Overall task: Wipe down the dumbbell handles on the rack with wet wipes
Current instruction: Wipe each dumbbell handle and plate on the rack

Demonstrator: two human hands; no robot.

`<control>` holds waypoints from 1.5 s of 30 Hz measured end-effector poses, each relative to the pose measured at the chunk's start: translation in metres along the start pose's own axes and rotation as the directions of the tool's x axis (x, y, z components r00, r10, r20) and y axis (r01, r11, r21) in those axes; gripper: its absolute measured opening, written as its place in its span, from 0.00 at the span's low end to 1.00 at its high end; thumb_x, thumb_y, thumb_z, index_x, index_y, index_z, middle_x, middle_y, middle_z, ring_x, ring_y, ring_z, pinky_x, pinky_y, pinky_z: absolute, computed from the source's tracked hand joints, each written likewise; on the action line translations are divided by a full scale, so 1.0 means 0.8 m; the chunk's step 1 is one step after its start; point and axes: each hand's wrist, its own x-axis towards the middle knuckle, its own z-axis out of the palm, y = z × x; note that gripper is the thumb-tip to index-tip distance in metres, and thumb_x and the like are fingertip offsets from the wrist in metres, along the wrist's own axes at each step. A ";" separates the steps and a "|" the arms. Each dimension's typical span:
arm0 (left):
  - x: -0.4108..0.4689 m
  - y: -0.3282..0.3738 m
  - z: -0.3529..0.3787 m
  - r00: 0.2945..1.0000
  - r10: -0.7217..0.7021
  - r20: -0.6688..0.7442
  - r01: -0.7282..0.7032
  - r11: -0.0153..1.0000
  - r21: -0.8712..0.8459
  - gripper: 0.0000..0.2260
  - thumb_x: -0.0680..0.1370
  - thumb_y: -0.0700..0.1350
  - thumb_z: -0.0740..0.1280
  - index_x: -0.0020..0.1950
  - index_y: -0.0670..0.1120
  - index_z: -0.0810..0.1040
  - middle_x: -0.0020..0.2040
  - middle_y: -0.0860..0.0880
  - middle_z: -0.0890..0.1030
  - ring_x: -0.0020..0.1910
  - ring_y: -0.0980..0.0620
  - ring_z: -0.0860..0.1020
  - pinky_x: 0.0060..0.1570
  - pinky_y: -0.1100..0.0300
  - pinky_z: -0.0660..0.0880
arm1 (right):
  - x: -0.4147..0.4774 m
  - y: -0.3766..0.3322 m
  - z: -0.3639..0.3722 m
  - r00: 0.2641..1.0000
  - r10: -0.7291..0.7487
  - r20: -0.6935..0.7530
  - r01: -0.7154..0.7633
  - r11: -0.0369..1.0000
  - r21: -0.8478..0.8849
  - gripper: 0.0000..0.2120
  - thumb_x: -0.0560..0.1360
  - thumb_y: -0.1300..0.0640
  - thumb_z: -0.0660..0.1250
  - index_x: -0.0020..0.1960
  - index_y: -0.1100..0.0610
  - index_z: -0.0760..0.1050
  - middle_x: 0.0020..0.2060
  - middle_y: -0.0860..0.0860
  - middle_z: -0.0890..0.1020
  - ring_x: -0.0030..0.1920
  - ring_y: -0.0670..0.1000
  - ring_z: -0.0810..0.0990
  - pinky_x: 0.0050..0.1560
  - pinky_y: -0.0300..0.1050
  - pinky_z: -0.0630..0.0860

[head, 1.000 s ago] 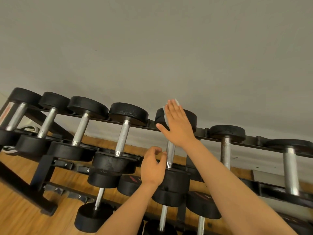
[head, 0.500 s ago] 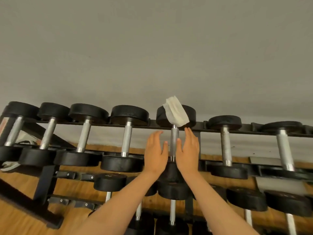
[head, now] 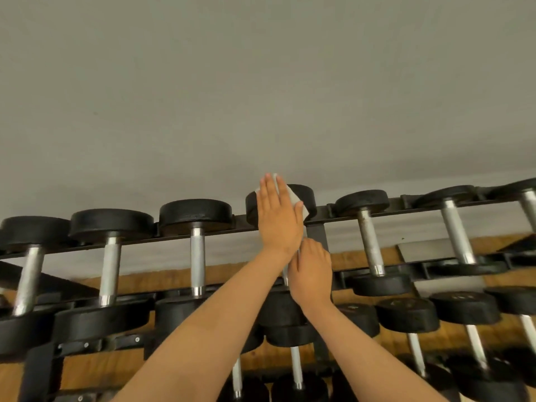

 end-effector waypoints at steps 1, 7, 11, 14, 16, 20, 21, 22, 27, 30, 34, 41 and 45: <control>-0.007 -0.004 0.003 0.999 0.028 -0.020 -0.028 0.999 0.026 0.31 0.83 0.55 0.43 0.80 0.38 0.43 0.80 0.38 0.44 0.79 0.42 0.42 0.78 0.50 0.41 | -0.001 -0.001 0.000 1.000 0.003 0.000 -0.003 1.000 -0.009 0.17 0.79 0.52 0.51 0.47 0.57 0.76 0.40 0.52 0.80 0.43 0.53 0.80 0.46 0.51 0.77; 0.021 -0.018 -0.006 0.999 0.033 0.032 -0.029 0.994 -0.102 0.28 0.84 0.53 0.45 0.80 0.41 0.41 0.81 0.42 0.42 0.79 0.46 0.40 0.78 0.51 0.43 | 0.000 0.000 0.004 0.998 0.048 0.035 -0.048 0.999 0.008 0.10 0.82 0.55 0.60 0.57 0.57 0.78 0.50 0.51 0.82 0.52 0.51 0.79 0.53 0.49 0.76; -0.024 -0.036 0.006 0.994 0.095 -0.045 -0.101 0.981 -0.164 0.29 0.81 0.54 0.40 0.79 0.42 0.38 0.80 0.42 0.43 0.79 0.48 0.40 0.78 0.51 0.43 | -0.002 -0.002 0.000 0.997 0.057 0.044 -0.058 0.998 0.011 0.13 0.82 0.53 0.57 0.57 0.56 0.78 0.50 0.50 0.82 0.52 0.50 0.79 0.52 0.48 0.75; -0.010 -0.056 0.007 0.993 0.114 0.015 -0.106 0.955 -0.278 0.29 0.83 0.55 0.45 0.79 0.44 0.38 0.80 0.46 0.40 0.79 0.52 0.37 0.78 0.50 0.45 | -0.001 -0.003 -0.001 0.996 0.066 0.059 -0.068 0.997 0.025 0.18 0.81 0.50 0.53 0.58 0.57 0.77 0.51 0.51 0.81 0.53 0.51 0.78 0.53 0.48 0.74; 0.006 -0.062 -0.002 0.994 0.095 0.046 -0.074 0.939 -0.335 0.33 0.84 0.56 0.52 0.80 0.44 0.38 0.81 0.47 0.40 0.79 0.52 0.38 0.78 0.49 0.47 | 0.000 -0.002 -0.001 0.993 0.084 0.080 -0.086 0.996 0.026 0.14 0.82 0.54 0.56 0.59 0.57 0.77 0.52 0.51 0.81 0.54 0.51 0.78 0.55 0.48 0.72; -0.027 -0.064 -0.002 0.996 0.043 0.083 0.002 0.875 -0.484 0.48 0.75 0.66 0.61 0.79 0.48 0.32 0.80 0.51 0.34 0.78 0.54 0.36 0.77 0.54 0.45 | 0.000 -0.002 -0.002 0.992 0.099 0.072 -0.103 0.993 0.051 0.12 0.82 0.54 0.57 0.59 0.56 0.76 0.52 0.50 0.81 0.54 0.50 0.78 0.56 0.47 0.71; -0.037 -0.068 0.002 0.996 0.026 0.090 0.024 0.856 -0.517 0.51 0.73 0.67 0.64 0.78 0.50 0.31 0.79 0.53 0.33 0.78 0.54 0.36 0.76 0.56 0.46 | 0.000 -0.002 -0.002 0.993 0.095 0.070 -0.099 0.994 0.054 0.11 0.82 0.55 0.58 0.59 0.56 0.77 0.51 0.49 0.81 0.53 0.49 0.78 0.56 0.46 0.71; -0.039 -0.071 0.006 0.996 0.012 0.092 0.040 0.842 -0.538 0.52 0.72 0.65 0.67 0.78 0.51 0.31 0.79 0.54 0.33 0.78 0.55 0.37 0.76 0.57 0.47 | 0.000 -0.003 -0.001 0.993 0.094 0.072 -0.098 0.994 0.055 0.10 0.82 0.55 0.59 0.58 0.55 0.77 0.51 0.49 0.81 0.53 0.48 0.77 0.56 0.46 0.71; -0.010 -0.089 0.010 0.977 -0.088 0.196 0.198 0.722 -0.662 0.55 0.70 0.55 0.77 0.80 0.51 0.37 0.81 0.53 0.41 0.79 0.53 0.47 0.71 0.61 0.52 | 0.000 -0.006 -0.005 0.989 0.123 0.078 -0.128 0.989 0.072 0.11 0.82 0.56 0.59 0.59 0.56 0.77 0.50 0.48 0.80 0.52 0.46 0.76 0.56 0.43 0.71; -0.012 -0.094 0.017 0.977 -0.099 0.190 0.205 0.684 -0.700 0.56 0.69 0.53 0.78 0.80 0.52 0.39 0.81 0.53 0.45 0.77 0.56 0.50 0.71 0.60 0.54 | 0.001 -0.006 -0.004 0.987 0.137 0.087 -0.143 0.987 0.070 0.11 0.82 0.55 0.59 0.61 0.55 0.76 0.51 0.48 0.81 0.52 0.43 0.75 0.56 0.39 0.68; -0.012 -0.097 0.033 0.953 -0.207 0.222 0.302 0.580 -0.756 0.52 0.67 0.54 0.78 0.81 0.52 0.46 0.79 0.49 0.59 0.76 0.52 0.60 0.71 0.58 0.62 | 0.003 -0.006 -0.004 0.983 0.150 0.105 -0.158 0.985 0.073 0.12 0.82 0.54 0.58 0.62 0.56 0.76 0.53 0.48 0.80 0.52 0.42 0.74 0.59 0.44 0.72; -0.013 -0.111 0.060 0.896 -0.289 0.338 0.442 0.508 -0.739 0.50 0.61 0.70 0.74 0.75 0.52 0.59 0.72 0.47 0.69 0.71 0.47 0.69 0.66 0.45 0.73 | 0.004 -0.005 -0.002 0.980 0.155 0.122 -0.166 0.983 0.081 0.12 0.82 0.54 0.58 0.62 0.54 0.76 0.53 0.47 0.81 0.52 0.42 0.74 0.58 0.45 0.74; -0.010 -0.097 0.047 0.901 -0.290 0.322 0.425 0.445 -0.788 0.39 0.71 0.50 0.76 0.76 0.48 0.59 0.70 0.47 0.72 0.69 0.49 0.71 0.66 0.54 0.72 | 0.004 -0.004 -0.002 0.984 0.135 0.115 -0.145 0.986 0.080 0.12 0.82 0.54 0.59 0.61 0.55 0.76 0.51 0.47 0.81 0.50 0.42 0.74 0.56 0.45 0.74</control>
